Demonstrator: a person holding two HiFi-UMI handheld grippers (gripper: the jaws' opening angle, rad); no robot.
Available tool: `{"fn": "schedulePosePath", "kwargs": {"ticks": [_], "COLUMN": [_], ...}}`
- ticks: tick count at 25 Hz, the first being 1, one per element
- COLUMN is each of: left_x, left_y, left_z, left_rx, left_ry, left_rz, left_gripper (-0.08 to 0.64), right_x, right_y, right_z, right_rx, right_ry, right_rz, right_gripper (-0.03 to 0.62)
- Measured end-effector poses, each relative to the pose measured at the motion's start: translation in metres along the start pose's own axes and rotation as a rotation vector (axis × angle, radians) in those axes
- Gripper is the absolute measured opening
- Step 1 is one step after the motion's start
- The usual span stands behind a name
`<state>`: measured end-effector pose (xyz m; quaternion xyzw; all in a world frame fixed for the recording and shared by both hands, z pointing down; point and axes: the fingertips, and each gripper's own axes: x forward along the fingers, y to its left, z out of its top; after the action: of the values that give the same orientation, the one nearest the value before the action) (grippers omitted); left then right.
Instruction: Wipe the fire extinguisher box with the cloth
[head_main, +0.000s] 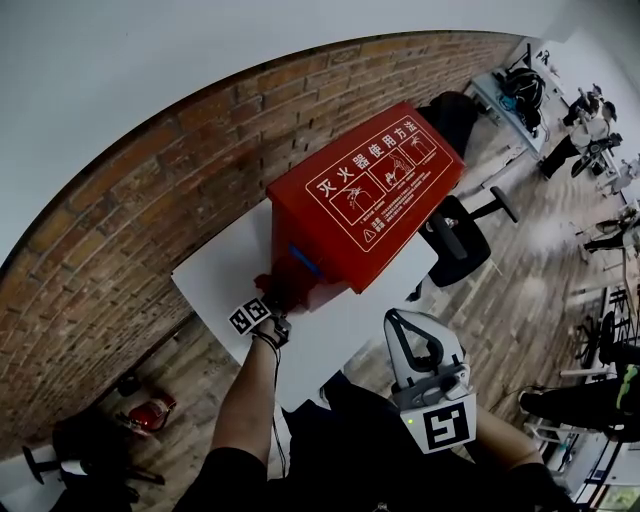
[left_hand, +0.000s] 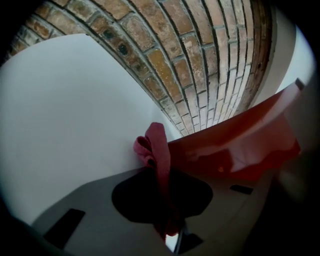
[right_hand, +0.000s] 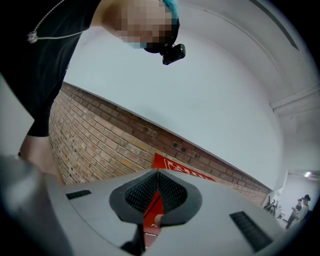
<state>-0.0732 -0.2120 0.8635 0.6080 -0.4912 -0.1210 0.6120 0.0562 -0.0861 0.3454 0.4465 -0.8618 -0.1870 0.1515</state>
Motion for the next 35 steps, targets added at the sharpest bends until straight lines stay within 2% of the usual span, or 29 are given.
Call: {"fn": "schedulePosePath", "kwargs": {"ticks": [5,14,26,35], "left_x": [-0.002,-0.005,-0.012,-0.017], "left_y": [0.001,0.001,0.003,-0.009], "left_z": [-0.015,-0.033,-0.063,-0.062], "left_rx": [-0.038,-0.034,-0.081,-0.119], "left_ry": [-0.008,0.006,0.012,0.004], "left_rz": [-0.011,-0.018,-0.03,-0.076], "left_gripper": [0.109,0.109,0.109,0.109], "right_x": [-0.001,0.002,0.002,0.001], "right_y": [-0.004,-0.003,-0.007,-0.007], "right_z": [-0.005,-0.011,-0.012,-0.015], "right_rx": [0.018,0.033,0.044,0.062], "right_ry": [0.004,0.002,-0.002,-0.006], "right_rz": [-0.001,0.021,0.021,0.018], "right_gripper": [0.02,0.02,0.02,0.02]}}
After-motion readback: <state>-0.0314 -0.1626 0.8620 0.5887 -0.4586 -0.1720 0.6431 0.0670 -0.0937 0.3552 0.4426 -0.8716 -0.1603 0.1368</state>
